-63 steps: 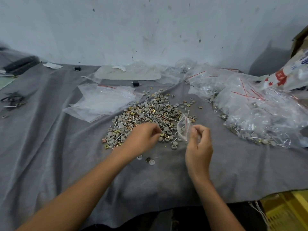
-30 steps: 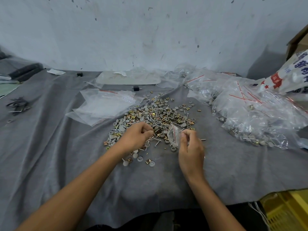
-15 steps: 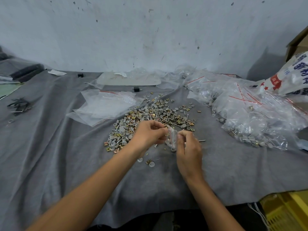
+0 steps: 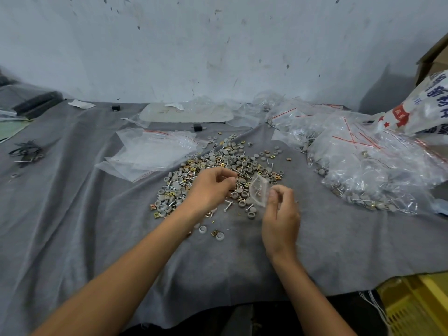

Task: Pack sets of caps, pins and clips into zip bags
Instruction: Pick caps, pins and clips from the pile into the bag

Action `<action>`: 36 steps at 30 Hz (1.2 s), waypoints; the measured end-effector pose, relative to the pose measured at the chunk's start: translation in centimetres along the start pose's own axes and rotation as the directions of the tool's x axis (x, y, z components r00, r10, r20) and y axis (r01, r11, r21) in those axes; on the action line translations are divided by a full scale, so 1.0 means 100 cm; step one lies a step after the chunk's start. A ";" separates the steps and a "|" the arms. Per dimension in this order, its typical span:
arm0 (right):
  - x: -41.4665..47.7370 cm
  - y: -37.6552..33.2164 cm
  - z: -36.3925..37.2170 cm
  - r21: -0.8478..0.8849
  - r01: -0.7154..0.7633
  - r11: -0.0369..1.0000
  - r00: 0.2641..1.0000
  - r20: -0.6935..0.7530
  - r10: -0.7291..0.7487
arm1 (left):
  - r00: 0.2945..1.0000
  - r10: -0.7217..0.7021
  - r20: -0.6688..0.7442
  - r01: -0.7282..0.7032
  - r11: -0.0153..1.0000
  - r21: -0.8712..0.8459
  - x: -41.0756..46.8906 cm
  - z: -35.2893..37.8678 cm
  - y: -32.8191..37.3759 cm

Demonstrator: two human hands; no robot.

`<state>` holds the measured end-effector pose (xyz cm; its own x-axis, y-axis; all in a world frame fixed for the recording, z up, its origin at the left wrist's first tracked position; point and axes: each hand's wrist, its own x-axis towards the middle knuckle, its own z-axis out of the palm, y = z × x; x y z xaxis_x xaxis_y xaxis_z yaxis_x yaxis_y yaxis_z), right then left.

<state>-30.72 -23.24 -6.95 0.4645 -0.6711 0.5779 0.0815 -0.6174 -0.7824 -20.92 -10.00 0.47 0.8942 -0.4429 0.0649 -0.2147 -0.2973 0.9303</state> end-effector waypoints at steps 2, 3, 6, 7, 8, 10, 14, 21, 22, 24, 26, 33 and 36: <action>0.000 0.002 -0.001 0.033 -0.040 0.999 0.996 -0.073 0.042 | 0.998 0.058 -0.035 -0.051 0.983 0.175 0.003 -0.001 -0.009; 0.000 0.001 -0.002 0.040 -0.051 0.998 0.995 -0.088 0.054 | 0.997 0.076 -0.020 -0.068 0.962 0.264 0.004 0.000 -0.013; 0.001 0.000 -0.001 0.040 -0.056 0.998 0.995 -0.082 0.059 | 0.992 0.100 0.079 -0.126 0.861 0.493 0.006 0.010 -0.027; 0.001 0.001 0.000 0.038 -0.054 0.998 0.995 -0.080 0.057 | 0.988 0.104 0.112 -0.149 0.822 0.550 0.008 0.014 -0.031; 0.001 0.001 0.000 0.035 -0.053 0.998 0.995 -0.078 0.056 | 0.984 0.107 0.141 -0.171 0.779 0.603 0.010 0.018 -0.033; 0.002 0.002 0.000 0.026 -0.055 0.998 0.996 -0.068 0.056 | 0.978 0.119 0.174 -0.207 0.695 0.688 0.014 0.024 -0.035; 0.001 0.001 0.000 0.016 -0.042 0.999 0.998 -0.050 0.043 | 0.971 0.138 0.194 -0.237 0.626 0.743 0.021 0.032 -0.034; 0.002 0.001 0.000 -0.002 -0.016 1.000 1.000 -0.018 0.016 | 0.962 0.197 0.189 -0.269 0.559 0.784 0.028 0.042 -0.034; 0.001 0.001 0.000 -0.009 -0.013 1.000 1.000 -0.013 0.013 | 0.960 0.209 0.184 -0.271 0.548 0.791 0.028 0.043 -0.034; 0.001 0.002 0.001 -0.017 -0.006 1.000 1.000 -0.009 0.006 | 0.955 0.236 0.178 -0.280 0.532 0.799 0.027 0.044 -0.033; 0.001 0.001 0.001 -0.026 0.000 1.000 1.000 -0.003 0.000 | 0.947 0.266 0.178 -0.293 0.498 0.816 0.027 0.044 -0.032; 0.002 0.001 0.001 -0.045 -0.024 0.999 0.999 0.030 0.025 | 0.886 0.340 0.316 -0.404 0.230 0.885 0.025 0.043 -0.035; 0.001 0.000 0.001 -0.041 -0.027 0.999 0.999 0.032 0.029 | 0.870 0.348 0.349 -0.427 0.179 0.886 0.026 0.042 -0.036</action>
<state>-30.58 -23.31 -6.89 0.4944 -0.6751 0.5475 0.0322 -0.6152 -0.7877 -19.48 -13.64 -4.23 0.5664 -0.7841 0.2539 -0.7686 -0.6137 -0.1805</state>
